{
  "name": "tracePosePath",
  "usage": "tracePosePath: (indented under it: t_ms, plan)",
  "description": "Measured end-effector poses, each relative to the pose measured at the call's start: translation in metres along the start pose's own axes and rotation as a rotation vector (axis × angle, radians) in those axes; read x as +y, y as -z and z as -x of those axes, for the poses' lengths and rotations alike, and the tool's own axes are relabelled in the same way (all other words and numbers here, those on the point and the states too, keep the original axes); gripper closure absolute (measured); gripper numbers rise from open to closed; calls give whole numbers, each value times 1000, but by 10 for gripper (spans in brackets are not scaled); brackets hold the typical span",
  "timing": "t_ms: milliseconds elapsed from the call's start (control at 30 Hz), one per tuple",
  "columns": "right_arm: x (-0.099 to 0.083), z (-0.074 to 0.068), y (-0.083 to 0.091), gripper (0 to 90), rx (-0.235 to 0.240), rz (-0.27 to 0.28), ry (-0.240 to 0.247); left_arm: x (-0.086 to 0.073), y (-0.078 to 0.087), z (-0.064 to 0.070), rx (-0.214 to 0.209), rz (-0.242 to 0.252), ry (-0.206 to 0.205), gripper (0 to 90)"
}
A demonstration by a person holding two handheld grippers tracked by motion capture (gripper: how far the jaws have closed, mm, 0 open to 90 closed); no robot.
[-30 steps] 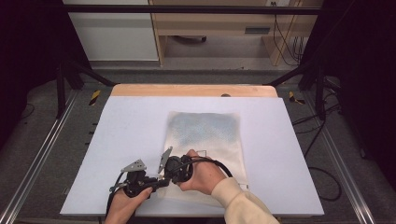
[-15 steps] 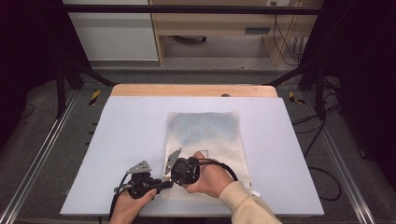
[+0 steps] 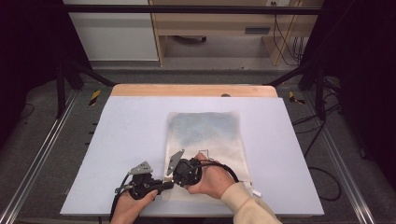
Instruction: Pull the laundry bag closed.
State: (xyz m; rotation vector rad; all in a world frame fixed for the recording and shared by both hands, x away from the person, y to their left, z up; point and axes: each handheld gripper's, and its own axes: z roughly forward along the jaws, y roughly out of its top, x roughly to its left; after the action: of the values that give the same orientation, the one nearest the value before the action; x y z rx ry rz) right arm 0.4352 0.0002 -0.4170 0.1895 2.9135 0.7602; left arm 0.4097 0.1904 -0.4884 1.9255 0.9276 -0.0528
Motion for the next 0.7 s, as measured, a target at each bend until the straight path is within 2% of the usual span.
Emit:
tracePosePath:
  t_ms: [333, 400, 567, 600, 700]
  plan:
    - [0, -1, 4, 823, -4, -5, 6, 2, 3, 2, -6, 16, -1, 829]
    - [-1, -2, 4, 823, -5, -4, -14, 2, 3, 2, -7, 18, 2, 829]
    - [-4, 1, 5, 823, -5, -11, -3, 2, 3, 2, -10, 19, -5, 829]
    - [-5, 0, 5, 823, -3, -11, -18, 2, 4, 2, -12, 18, -5, 829]
    - [-6, 1, 5, 823, -5, -13, -8, 2, 3, 3, -11, 18, -5, 829]
